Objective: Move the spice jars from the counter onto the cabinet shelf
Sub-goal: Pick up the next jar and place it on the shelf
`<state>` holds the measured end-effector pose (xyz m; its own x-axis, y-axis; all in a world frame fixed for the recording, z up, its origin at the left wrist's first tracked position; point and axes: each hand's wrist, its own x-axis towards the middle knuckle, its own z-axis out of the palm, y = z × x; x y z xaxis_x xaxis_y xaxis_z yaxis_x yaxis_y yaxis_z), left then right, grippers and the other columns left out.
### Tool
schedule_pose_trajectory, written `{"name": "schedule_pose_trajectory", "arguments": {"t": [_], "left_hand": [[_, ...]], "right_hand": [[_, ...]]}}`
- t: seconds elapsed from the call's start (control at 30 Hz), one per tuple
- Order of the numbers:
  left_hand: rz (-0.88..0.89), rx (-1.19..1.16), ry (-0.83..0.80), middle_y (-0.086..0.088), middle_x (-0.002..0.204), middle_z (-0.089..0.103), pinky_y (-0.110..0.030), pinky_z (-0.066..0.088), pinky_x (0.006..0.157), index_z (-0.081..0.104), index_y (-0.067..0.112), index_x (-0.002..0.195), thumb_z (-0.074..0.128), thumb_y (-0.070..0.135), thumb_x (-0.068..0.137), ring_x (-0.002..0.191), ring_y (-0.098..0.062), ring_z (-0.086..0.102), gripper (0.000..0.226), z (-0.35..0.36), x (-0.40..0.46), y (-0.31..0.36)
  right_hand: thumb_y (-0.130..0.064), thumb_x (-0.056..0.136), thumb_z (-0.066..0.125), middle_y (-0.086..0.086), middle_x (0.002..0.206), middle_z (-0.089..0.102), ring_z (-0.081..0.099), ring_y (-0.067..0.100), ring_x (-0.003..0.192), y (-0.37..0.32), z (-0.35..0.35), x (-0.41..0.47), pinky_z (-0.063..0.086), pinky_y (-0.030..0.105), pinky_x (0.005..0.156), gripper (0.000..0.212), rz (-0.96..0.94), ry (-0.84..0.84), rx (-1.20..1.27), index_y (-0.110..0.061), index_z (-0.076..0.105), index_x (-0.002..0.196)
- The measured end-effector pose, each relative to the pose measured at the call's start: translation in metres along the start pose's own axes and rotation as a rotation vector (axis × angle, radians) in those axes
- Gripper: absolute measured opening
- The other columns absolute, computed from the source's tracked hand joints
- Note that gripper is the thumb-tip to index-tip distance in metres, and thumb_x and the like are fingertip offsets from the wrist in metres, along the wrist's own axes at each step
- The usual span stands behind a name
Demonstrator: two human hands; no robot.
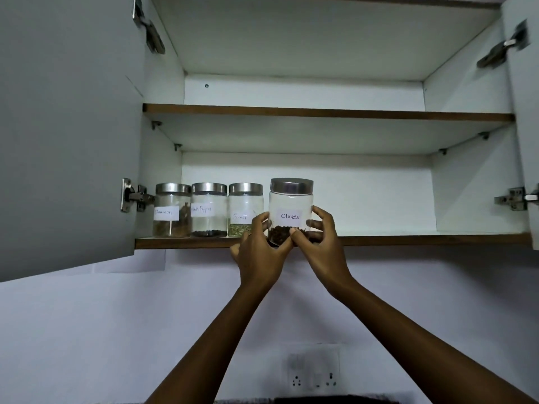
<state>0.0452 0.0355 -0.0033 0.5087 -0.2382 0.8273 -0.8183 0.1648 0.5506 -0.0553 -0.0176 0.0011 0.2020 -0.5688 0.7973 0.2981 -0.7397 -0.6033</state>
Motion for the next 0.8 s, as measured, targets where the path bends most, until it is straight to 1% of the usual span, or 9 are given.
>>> {"name": "schedule_pose_trajectory", "arguments": {"t": [0.1,0.17,0.27,0.37,0.47,0.53,0.63,0.7,0.8], "left_hand": [[-0.011,0.009,0.001,0.013,0.123,0.06,-0.029,0.016,0.085,0.045,0.032,0.127,0.067,0.056,0.075,0.12,-0.009,0.049,0.062,0.004,0.005,-0.004],[-0.018,0.079,0.002,0.009,0.128,0.056,-0.034,0.02,0.091,0.044,0.031,0.131,0.065,0.057,0.076,0.125,-0.014,0.042,0.064,0.008,0.008,-0.007],[-0.034,0.221,-0.007,-0.001,0.139,0.044,-0.045,0.026,0.099,0.04,0.03,0.138,0.06,0.058,0.079,0.133,-0.021,0.029,0.068,0.013,0.011,-0.009],[-0.059,0.244,-0.02,-0.004,0.141,0.041,-0.046,0.023,0.101,0.036,0.029,0.142,0.056,0.057,0.082,0.135,-0.022,0.028,0.069,0.019,0.012,-0.009],[-0.081,0.233,-0.019,-0.004,0.141,0.043,-0.041,0.02,0.099,0.035,0.026,0.143,0.053,0.056,0.084,0.135,-0.021,0.029,0.068,0.024,0.011,-0.009],[-0.08,0.218,0.015,0.0,0.138,0.049,-0.036,0.017,0.091,0.04,0.025,0.14,0.053,0.054,0.085,0.131,-0.02,0.032,0.064,0.026,0.01,-0.01],[-0.04,0.251,0.114,0.005,0.121,0.061,-0.034,0.016,0.086,0.048,0.026,0.133,0.058,0.053,0.083,0.123,-0.018,0.04,0.058,0.026,0.007,-0.013],[-0.025,0.284,0.148,0.006,0.116,0.065,-0.036,0.018,0.089,0.05,0.026,0.133,0.06,0.053,0.082,0.124,-0.017,0.041,0.059,0.026,0.005,-0.015],[-0.032,0.289,0.15,0.006,0.12,0.064,-0.038,0.02,0.091,0.051,0.026,0.133,0.061,0.051,0.083,0.126,-0.017,0.039,0.057,0.028,0.004,-0.017]], "right_hand": [[-0.03,0.081,0.068,-0.006,0.116,0.056,0.059,0.01,0.102,0.005,0.002,0.005,0.05,0.036,0.092,0.053,0.03,-0.007,-0.051,-0.037,0.041,0.127],[-0.032,0.081,0.068,-0.004,0.12,0.057,0.059,0.01,0.102,0.007,0.004,0.008,0.05,0.037,0.092,0.054,0.04,-0.004,-0.076,-0.035,0.04,0.128],[-0.036,0.081,0.067,-0.006,0.122,0.055,0.059,0.011,0.102,0.011,0.005,0.015,0.046,0.044,0.097,0.058,0.048,-0.006,-0.159,-0.034,0.039,0.131],[-0.041,0.081,0.066,-0.007,0.123,0.055,0.057,0.014,0.109,0.014,0.005,0.021,0.041,0.046,0.101,0.059,0.065,-0.027,-0.222,-0.034,0.038,0.133],[-0.046,0.084,0.062,-0.004,0.123,0.056,0.055,0.014,0.112,0.018,0.005,0.027,0.041,0.034,0.099,0.056,0.106,-0.065,-0.228,-0.031,0.04,0.133],[-0.052,0.084,0.058,-0.005,0.121,0.057,0.052,0.013,0.113,0.023,0.005,0.029,0.035,0.027,0.097,0.055,0.143,-0.094,-0.267,-0.031,0.041,0.132],[-0.06,0.083,0.053,-0.007,0.121,0.053,0.042,0.014,0.125,0.033,0.005,0.032,0.023,0.04,0.108,0.056,0.18,-0.1,-0.361,-0.034,0.043,0.131],[-0.065,0.081,0.051,-0.005,0.119,0.047,0.038,0.014,0.127,0.037,0.007,0.031,0.016,0.04,0.104,0.056,0.19,-0.082,-0.43,-0.037,0.045,0.13],[-0.068,0.079,0.05,-0.001,0.123,0.046,0.036,0.012,0.127,0.042,0.011,0.034,0.014,0.039,0.102,0.058,0.196,-0.056,-0.469,-0.037,0.047,0.128]]}}
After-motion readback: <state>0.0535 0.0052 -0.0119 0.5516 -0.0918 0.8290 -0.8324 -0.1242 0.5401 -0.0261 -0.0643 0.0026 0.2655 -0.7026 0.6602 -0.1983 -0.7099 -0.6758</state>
